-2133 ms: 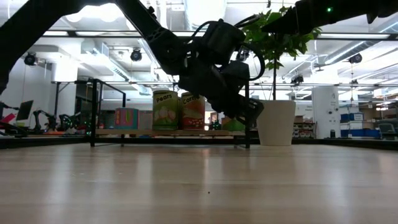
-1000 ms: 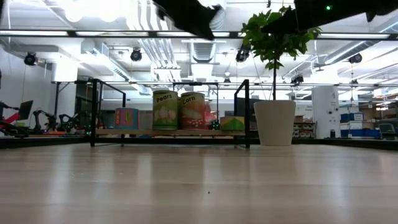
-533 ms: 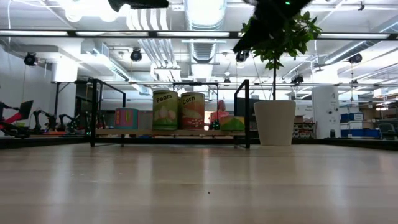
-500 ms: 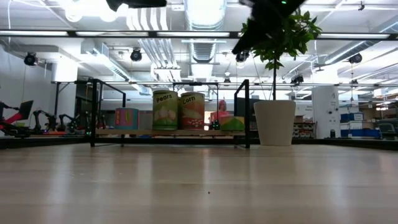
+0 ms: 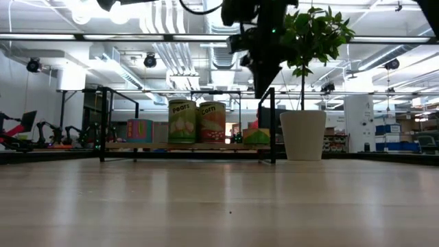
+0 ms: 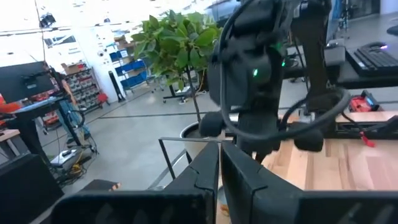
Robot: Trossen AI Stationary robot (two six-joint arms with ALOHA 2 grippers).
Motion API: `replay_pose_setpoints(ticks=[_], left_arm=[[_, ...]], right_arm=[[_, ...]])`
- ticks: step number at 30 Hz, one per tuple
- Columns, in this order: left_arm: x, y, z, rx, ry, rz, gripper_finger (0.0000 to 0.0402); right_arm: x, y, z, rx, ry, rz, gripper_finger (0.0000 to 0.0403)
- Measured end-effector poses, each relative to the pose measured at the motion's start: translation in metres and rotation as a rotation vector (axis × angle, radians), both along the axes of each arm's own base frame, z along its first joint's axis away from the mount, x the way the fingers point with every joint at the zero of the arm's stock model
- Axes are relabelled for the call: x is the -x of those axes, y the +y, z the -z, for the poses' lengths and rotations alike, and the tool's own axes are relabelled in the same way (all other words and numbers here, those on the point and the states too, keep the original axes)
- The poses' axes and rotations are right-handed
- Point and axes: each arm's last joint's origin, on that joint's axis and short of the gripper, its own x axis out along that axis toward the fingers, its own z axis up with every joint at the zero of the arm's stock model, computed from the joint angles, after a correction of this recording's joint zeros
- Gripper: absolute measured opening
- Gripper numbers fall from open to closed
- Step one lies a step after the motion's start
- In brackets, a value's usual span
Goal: Pick and place cans onto a shelf
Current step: Put the canned mushrooms on the shelf
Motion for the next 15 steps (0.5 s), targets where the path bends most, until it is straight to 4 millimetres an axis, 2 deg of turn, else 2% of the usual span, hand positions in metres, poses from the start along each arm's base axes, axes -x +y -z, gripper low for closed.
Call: replay_pose_setpoints(ticks=[9, 15], left_arm=[[0.019, -0.002, -0.004, 0.011, -0.030, 0.039, 0.0000], [0.028, -0.002, -0.009, 0.038, -0.061, 0.057, 0.0000]], right_arm=[[-0.017, -0.004, 0.018, 0.033, 0.029, -0.140, 0.0008], [-0.022, -0.006, 0.031, 0.085, 0.058, -0.158, 0.0008]])
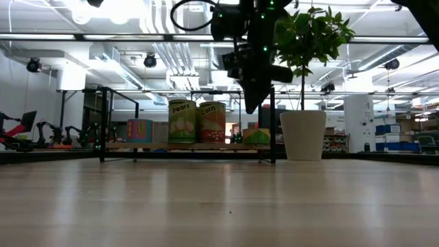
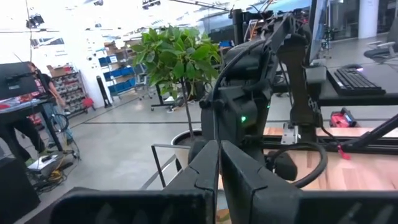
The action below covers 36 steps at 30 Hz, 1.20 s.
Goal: Pick and place cans onto a shelf
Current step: Put the canned mushrooms on the shelf
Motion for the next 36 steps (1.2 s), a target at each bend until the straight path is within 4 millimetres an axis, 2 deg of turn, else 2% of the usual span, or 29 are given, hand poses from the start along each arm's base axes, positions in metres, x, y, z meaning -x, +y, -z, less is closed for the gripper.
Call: replay_pose_setpoints(ticks=[11, 27, 36], left_arm=[[0.003, -0.001, 0.000, 0.016, -0.006, 0.012, 0.0000], [0.003, -0.001, -0.001, 0.016, -0.006, 0.012, 0.0000], [0.003, -0.001, -0.001, 0.016, -0.007, 0.012, 0.0000]], right_arm=[[0.000, -0.005, 0.023, 0.132, 0.031, -0.020, 0.0008], [-0.004, -0.014, 0.046, 0.145, 0.069, -0.056, 0.0008], [-0.009, -0.022, 0.047, 0.168, 0.030, -0.064, 0.0008]])
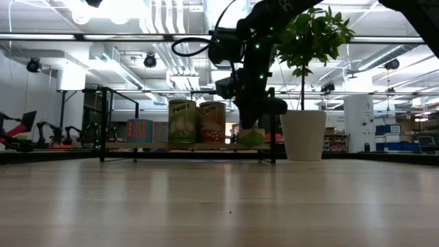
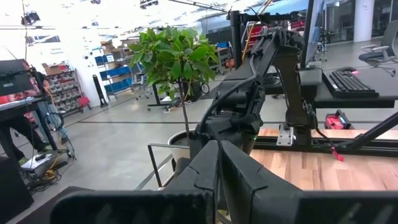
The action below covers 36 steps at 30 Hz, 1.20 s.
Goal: Pick and place cans onto a shelf
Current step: Put the canned mushrooms on the shelf, then adjust the cans on the shelf
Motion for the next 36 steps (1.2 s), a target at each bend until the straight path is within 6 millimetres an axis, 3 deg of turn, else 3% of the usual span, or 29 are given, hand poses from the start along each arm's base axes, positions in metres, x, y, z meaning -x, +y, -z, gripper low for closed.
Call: replay_pose_setpoints(ticks=[25, 30, 36], left_arm=[[0.000, 0.000, 0.000, 0.004, -0.003, 0.000, 0.0000], [0.000, 0.000, 0.000, 0.003, 0.001, 0.000, 0.0000], [0.000, 0.000, 0.005, 0.006, 0.040, 0.001, 0.0000]], right_arm=[[-0.003, -0.010, -0.005, 0.053, -0.050, -0.002, 0.0008], [0.002, -0.005, -0.024, 0.078, -0.084, -0.005, 0.0009], [0.012, 0.009, -0.060, 0.074, -0.207, 0.024, 0.0009]])
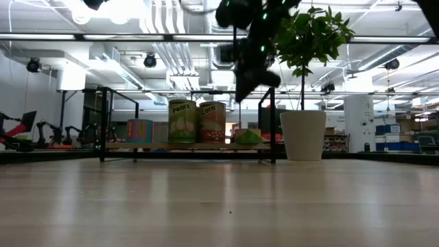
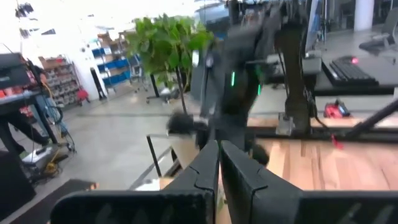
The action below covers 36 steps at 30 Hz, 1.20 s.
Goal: Pick and place cans onto a shelf
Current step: Adjust the cans on the shelf
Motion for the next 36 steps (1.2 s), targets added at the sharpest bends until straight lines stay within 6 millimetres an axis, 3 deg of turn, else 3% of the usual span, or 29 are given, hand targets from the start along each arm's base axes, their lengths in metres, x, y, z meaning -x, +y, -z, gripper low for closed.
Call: replay_pose_setpoints(ticks=[7, 13, 19, 26, 31, 36], left_arm=[[-0.016, -0.005, 0.018, -0.021, 0.132, -0.003, 0.0000], [-0.044, -0.003, 0.044, -0.108, 0.307, 0.030, 0.0000], [-0.078, 0.009, 0.070, -0.080, 0.535, 0.154, 0.0000], [-0.116, 0.036, 0.099, -0.044, 0.734, 0.050, 0.0000], [-0.125, 0.057, 0.121, -0.006, 0.835, -0.022, 0.0000], [-0.130, 0.070, 0.130, 0.012, 0.844, -0.083, 0.0000]], right_arm=[[0.024, 0.026, -0.049, -0.222, -0.244, 0.004, 0.0009], [0.041, 0.052, -0.072, -0.286, -0.370, -0.070, 0.0009], [0.052, 0.069, -0.076, -0.309, -0.405, -0.095, 0.0009], [0.057, 0.072, -0.065, -0.308, -0.386, -0.081, 0.0009], [0.057, 0.071, -0.059, -0.288, -0.368, -0.073, 0.0009], [0.057, 0.071, -0.057, -0.287, -0.362, -0.074, 0.0009]])
